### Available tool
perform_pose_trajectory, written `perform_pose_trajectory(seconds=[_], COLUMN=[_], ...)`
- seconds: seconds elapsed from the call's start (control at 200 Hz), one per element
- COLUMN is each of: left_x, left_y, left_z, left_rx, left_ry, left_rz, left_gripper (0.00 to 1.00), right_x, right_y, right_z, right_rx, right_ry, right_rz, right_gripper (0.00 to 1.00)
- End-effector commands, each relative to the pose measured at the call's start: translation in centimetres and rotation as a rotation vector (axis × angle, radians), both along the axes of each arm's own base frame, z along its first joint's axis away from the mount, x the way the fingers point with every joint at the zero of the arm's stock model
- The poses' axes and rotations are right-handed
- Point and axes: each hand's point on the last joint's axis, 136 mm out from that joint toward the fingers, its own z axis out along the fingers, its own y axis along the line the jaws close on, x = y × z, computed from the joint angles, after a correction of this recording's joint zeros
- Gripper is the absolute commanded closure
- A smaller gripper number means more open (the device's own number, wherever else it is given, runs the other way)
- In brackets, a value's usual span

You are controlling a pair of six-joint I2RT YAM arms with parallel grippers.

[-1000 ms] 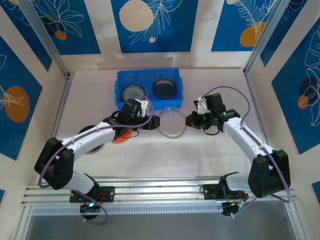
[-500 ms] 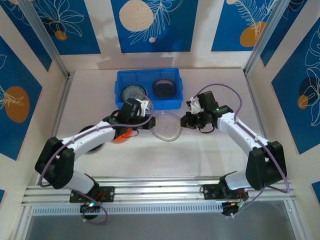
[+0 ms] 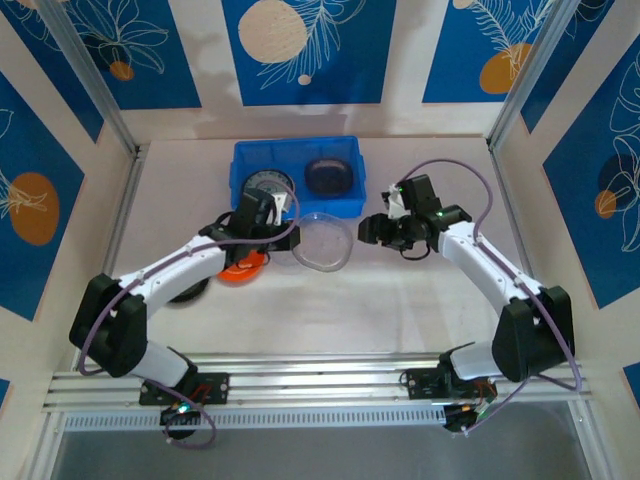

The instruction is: Place the plates into the plastic bin on the countertop

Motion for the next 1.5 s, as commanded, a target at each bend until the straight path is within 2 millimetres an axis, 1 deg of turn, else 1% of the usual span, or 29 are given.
perform_pose_trajectory(seconds=[0.0, 0.055, 0.14, 0.26, 0.305, 0.315, 0.335, 0.475, 0.58, 0.685, 0.795, 0.975, 1.116, 1.201, 1.496], left_x=[2.7, 4.0, 6.3, 9.7, 10.9, 11.2, 11.8, 15.5, 17.7, 19.6, 21.2, 23.3, 24.3, 24.7, 26.1], left_y=[1.2, 1.6, 1.7, 1.3, 1.0, 1.0, 0.8, -0.1, -0.7, -1.0, -1.2, -1.8, -2.3, -2.2, -2.1], left_z=[2.1, 2.9, 4.4, 6.0, 6.1, 6.5, 6.2, 6.7, 6.4, 5.4, 3.5, 0.7, -1.3, -2.5, -4.9], left_rx=[0.011, 0.007, 0.012, -0.008, -0.015, -0.019, -0.017, -0.049, -0.078, -0.095, -0.120, -0.129, -0.129, -0.111, -0.080], left_ry=[-0.049, -0.053, -0.070, -0.075, -0.070, -0.076, -0.069, -0.064, -0.062, -0.043, -0.021, 0.009, 0.038, 0.051, 0.073], left_rz=[0.069, 0.098, 0.128, 0.161, 0.169, 0.171, 0.176, 0.211, 0.242, 0.276, 0.319, 0.349, 0.359, 0.374, 0.406], left_gripper=[1.00, 1.00, 1.00, 1.00, 1.00, 1.00, 1.00, 1.00, 1.00, 1.00, 1.00, 1.00, 1.00, 1.00, 1.00], right_x=[0.9, 1.1, 1.5, 1.9, 2.1, 2.1, 2.2, 2.7, 3.1, 3.3, 3.5, 3.9, 4.2, 4.3, 4.7], right_y=[-2.5, -3.2, -4.1, -4.8, -4.9, -5.0, -5.1, -5.4, -5.4, -5.4, -5.3, -5.0, -4.9, -4.9, -4.5], right_z=[1.6, 1.8, 1.9, 2.1, 2.3, 2.3, 2.4, 3.1, 3.5, 3.9, 4.0, 4.0, 3.9, 3.8, 3.7], right_rx=[0.035, 0.060, 0.073, 0.095, 0.103, 0.103, 0.106, 0.119, 0.130, 0.141, 0.147, 0.162, 0.164, 0.165, 0.171], right_ry=[-0.050, -0.049, -0.047, -0.040, -0.041, -0.040, -0.041, -0.047, -0.050, -0.051, -0.047, -0.040, -0.033, -0.028, -0.019], right_rz=[-0.127, -0.153, -0.183, -0.206, -0.212, -0.216, -0.218, -0.233, -0.240, -0.248, -0.250, -0.245, -0.244, -0.245, -0.239], right_gripper=[0.43, 0.43, 0.43, 0.44, 0.43, 0.43, 0.44, 0.43, 0.44, 0.44, 0.44, 0.44, 0.44, 0.44, 0.44])
